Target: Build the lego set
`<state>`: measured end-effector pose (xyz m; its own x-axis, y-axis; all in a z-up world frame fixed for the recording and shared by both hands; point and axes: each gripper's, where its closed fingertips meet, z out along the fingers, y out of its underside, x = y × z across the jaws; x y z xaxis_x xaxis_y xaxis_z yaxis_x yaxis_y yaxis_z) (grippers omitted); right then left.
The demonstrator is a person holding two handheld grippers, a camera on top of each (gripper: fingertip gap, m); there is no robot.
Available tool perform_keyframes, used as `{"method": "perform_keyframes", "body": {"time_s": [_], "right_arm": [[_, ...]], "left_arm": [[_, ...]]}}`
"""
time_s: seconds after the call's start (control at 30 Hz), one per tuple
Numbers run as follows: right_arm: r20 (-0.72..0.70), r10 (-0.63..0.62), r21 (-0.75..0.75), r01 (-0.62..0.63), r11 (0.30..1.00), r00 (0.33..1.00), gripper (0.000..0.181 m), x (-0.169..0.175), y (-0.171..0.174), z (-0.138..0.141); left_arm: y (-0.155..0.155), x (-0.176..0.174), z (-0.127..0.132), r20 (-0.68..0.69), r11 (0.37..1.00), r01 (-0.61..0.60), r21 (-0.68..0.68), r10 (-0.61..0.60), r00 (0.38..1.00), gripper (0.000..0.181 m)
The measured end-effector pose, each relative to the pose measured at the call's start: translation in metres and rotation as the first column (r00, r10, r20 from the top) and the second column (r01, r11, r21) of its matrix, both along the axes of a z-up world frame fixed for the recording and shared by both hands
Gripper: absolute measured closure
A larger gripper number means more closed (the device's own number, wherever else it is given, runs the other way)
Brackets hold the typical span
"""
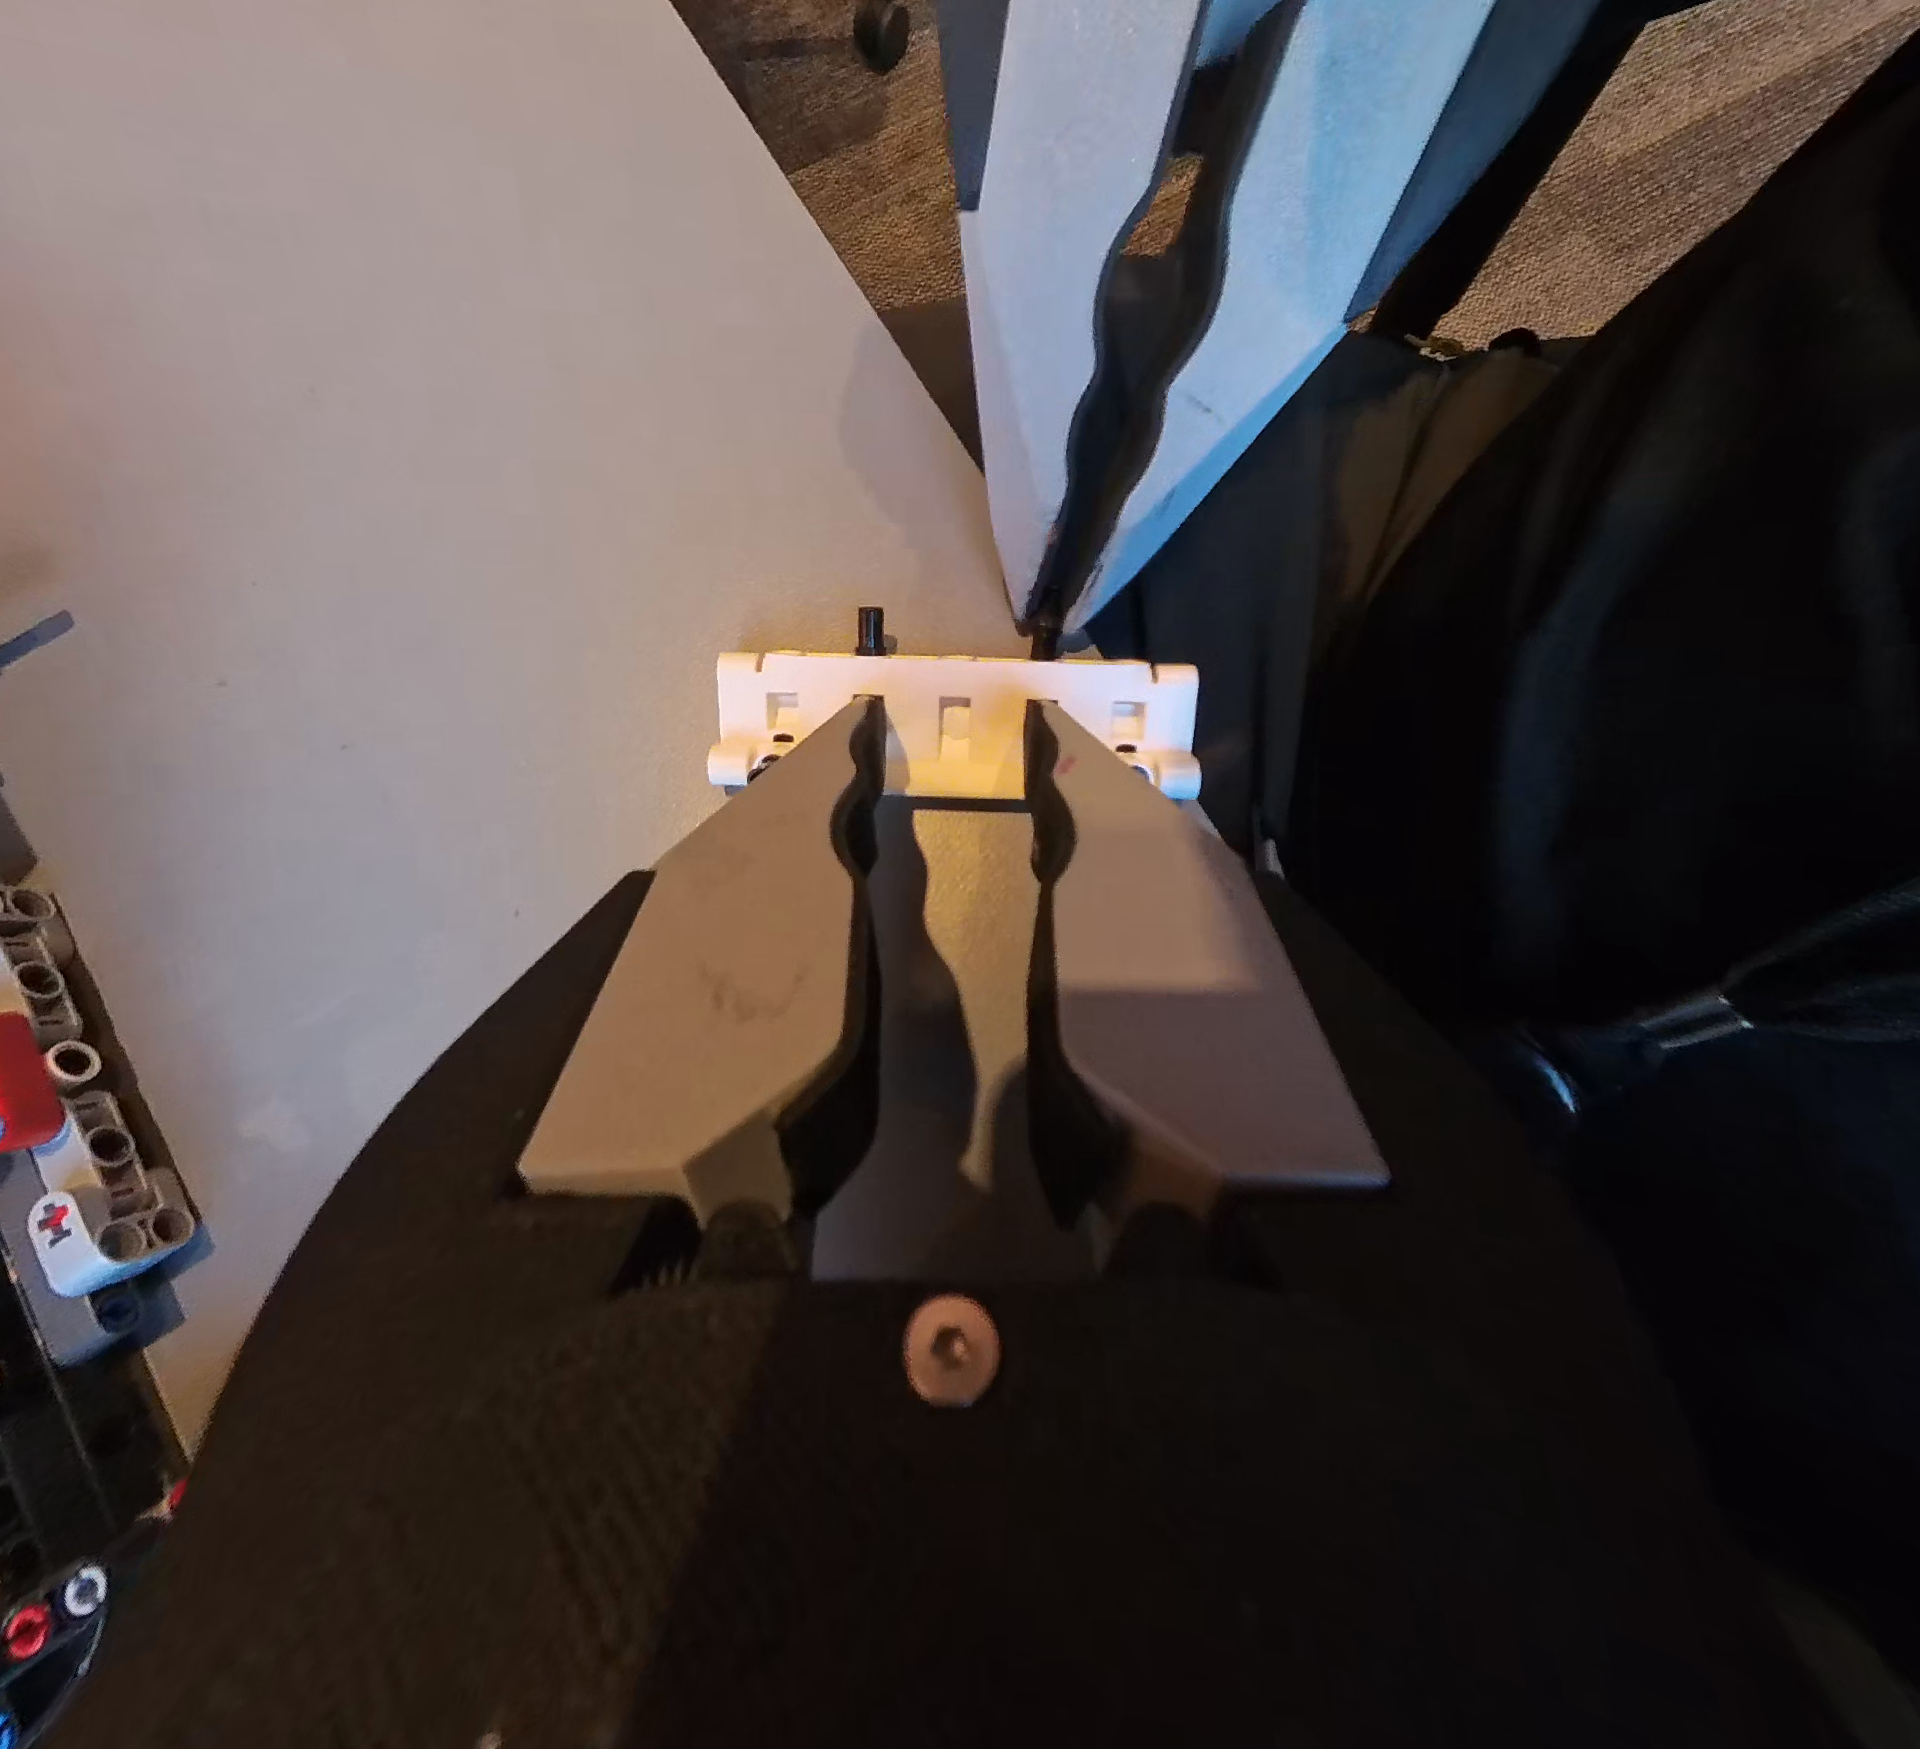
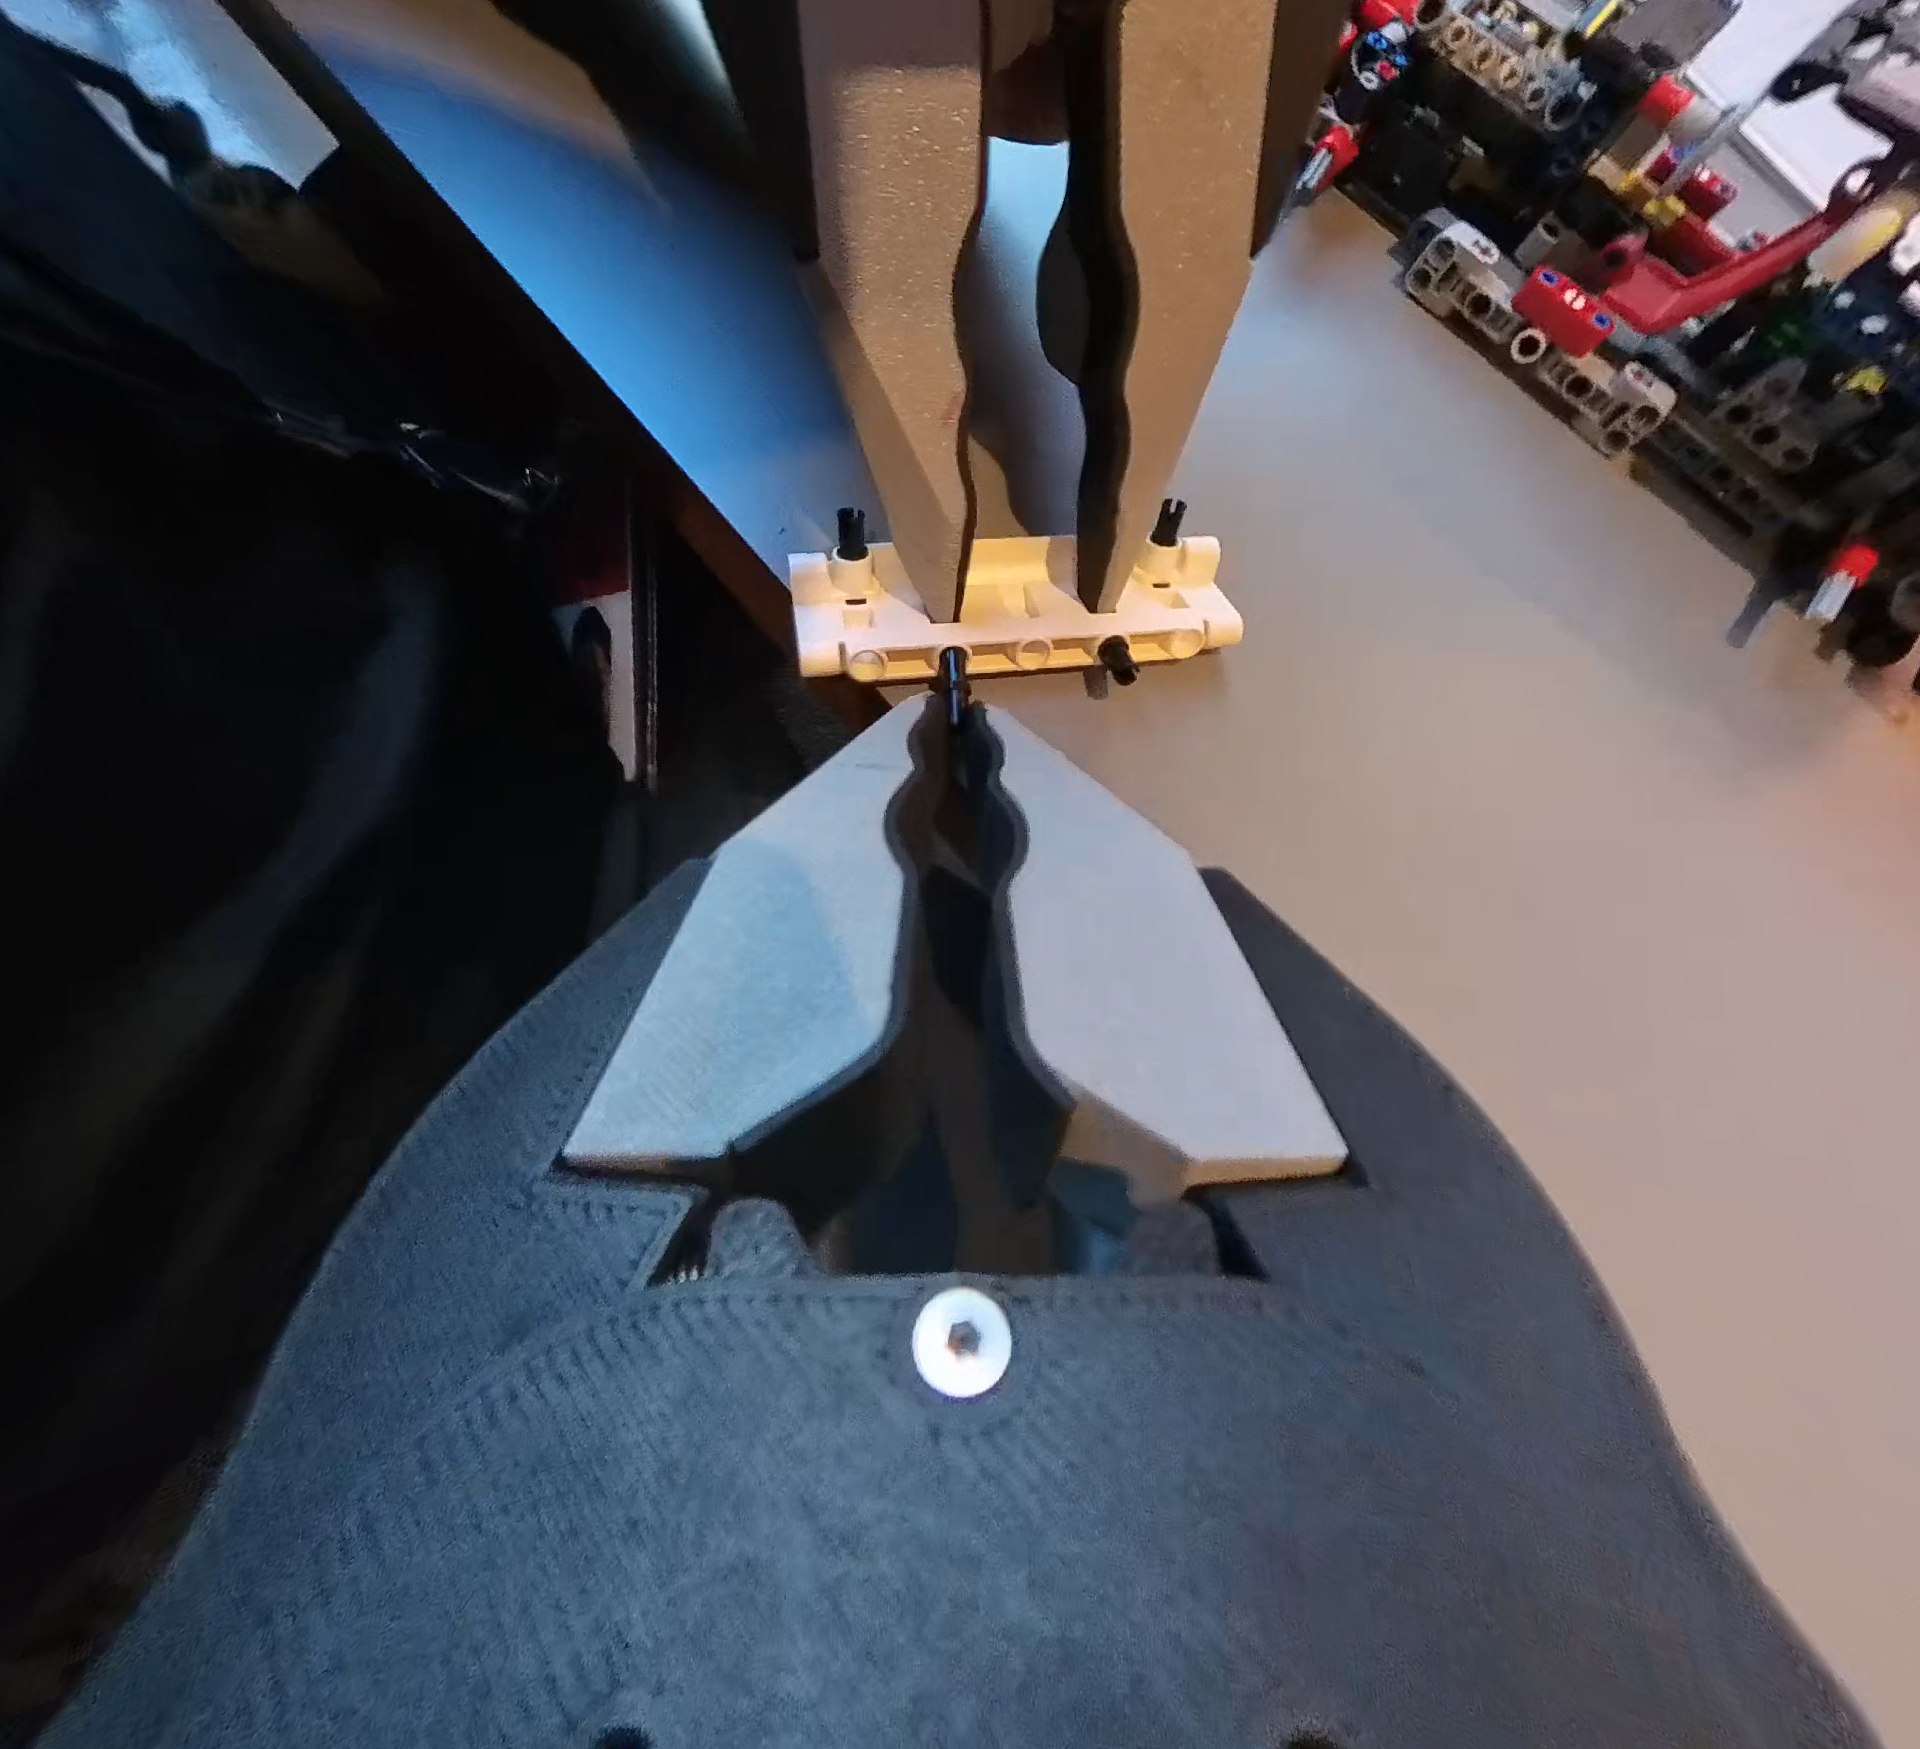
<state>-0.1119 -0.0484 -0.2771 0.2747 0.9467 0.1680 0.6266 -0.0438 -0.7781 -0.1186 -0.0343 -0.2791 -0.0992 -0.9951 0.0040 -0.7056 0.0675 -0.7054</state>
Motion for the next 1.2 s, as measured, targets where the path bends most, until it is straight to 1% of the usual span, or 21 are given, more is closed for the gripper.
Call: {"method": "perform_keyframes", "body": {"time_s": [0.07, 0.1, 0.23, 0.3, 0.47, 0.57, 0.63, 0.7, 0.83, 0.9, 1.03, 1.2], "right_arm": [[0.035, 0.028, 0.037, -0.030, 0.999, 0.999, 0.180, 0.0001, 0.0001, 0.0014], [0.045, 0.042, 0.025, -0.043, 0.999, 0.998, 0.180, 0.0002, -0.0002, 0.0020], [0.045, 0.073, -0.149, -0.066, 0.987, 0.996, 0.179, -0.0004, -0.0011, 0.0053], [0.043, 0.075, -0.210, -0.065, 0.976, 0.996, 0.179, -0.0008, -0.0010, 0.0061], [-0.023, 0.008, -0.345, -0.016, 0.939, 1.000, 0.179, -0.0010, -0.0014, 0.0047], [-0.089, -0.063, -0.453, 0.016, 0.891, 0.994, 0.180, -0.0011, -0.0018, 0.0048], [-0.105, -0.092, -0.487, 0.029, 0.873, 0.990, 0.180, -0.0006, -0.0019, 0.0049], [-0.081, -0.078, -0.457, 0.033, 0.889, 0.994, 0.180, 0.0009, -0.0020, 0.0046], [0.014, -0.007, -0.311, 0.011, 0.950, 1.000, 0.179, 0.0009, -0.0014, 0.0058], [0.046, 0.023, -0.248, -0.010, 0.969, 0.999, 0.180, 0.0007, -0.0008, 0.0059], [0.096, 0.043, -0.141, -0.029, 0.990, 0.994, 0.180, 0.0017, -0.0006, 0.0028], [0.117, 0.062, 0.008, -0.064, 0.998, 0.991, 0.180, -0.0006, 0.0002, 0.0051]], "left_arm": [[0.0000, -0.0001, 0.0001, -0.002, 1.000, 0.001, 0.002, -0.001, 1.000, 0.157], [0.0000, 0.0000, 0.0001, -0.003, 1.000, 0.001, 0.002, -0.001, 1.000, 0.157], [-0.0001, 0.0000, 0.0001, -0.006, 1.000, -0.002, 0.004, 0.002, 1.000, 0.157], [0.0000, -0.0002, 0.0002, -0.007, 1.000, -0.007, 0.004, 0.007, 1.000, 0.157], [0.0002, -0.0006, 0.0001, -0.011, 1.000, -0.012, 0.006, 0.013, 1.000, 0.157], [0.0002, -0.0007, 0.0002, -0.012, 1.000, -0.016, 0.005, 0.016, 1.000, 0.157], [0.0002, -0.0002, 0.0001, -0.011, 1.000, -0.017, 0.008, 0.017, 1.000, 0.157], [-0.0003, 0.0009, 0.0001, -0.007, 1.000, -0.016, 0.010, 0.016, 1.000, 0.157], [-0.0003, 0.0010, 0.0002, -0.011, 1.000, -0.021, 0.004, 0.021, 1.000, 0.157], [0.0000, 0.0010, 0.0003, -0.011, 1.000, -0.026, 0.001, 0.026, 1.000, 0.157], [0.0002, 0.0008, 0.0002, -0.008, 0.999, -0.035, 0.007, 0.035, 0.999, 0.157], [0.0007, 0.0003, 0.0002, -0.008, 0.999, -0.037, 0.006, 0.037, 0.999, 0.157]]}}
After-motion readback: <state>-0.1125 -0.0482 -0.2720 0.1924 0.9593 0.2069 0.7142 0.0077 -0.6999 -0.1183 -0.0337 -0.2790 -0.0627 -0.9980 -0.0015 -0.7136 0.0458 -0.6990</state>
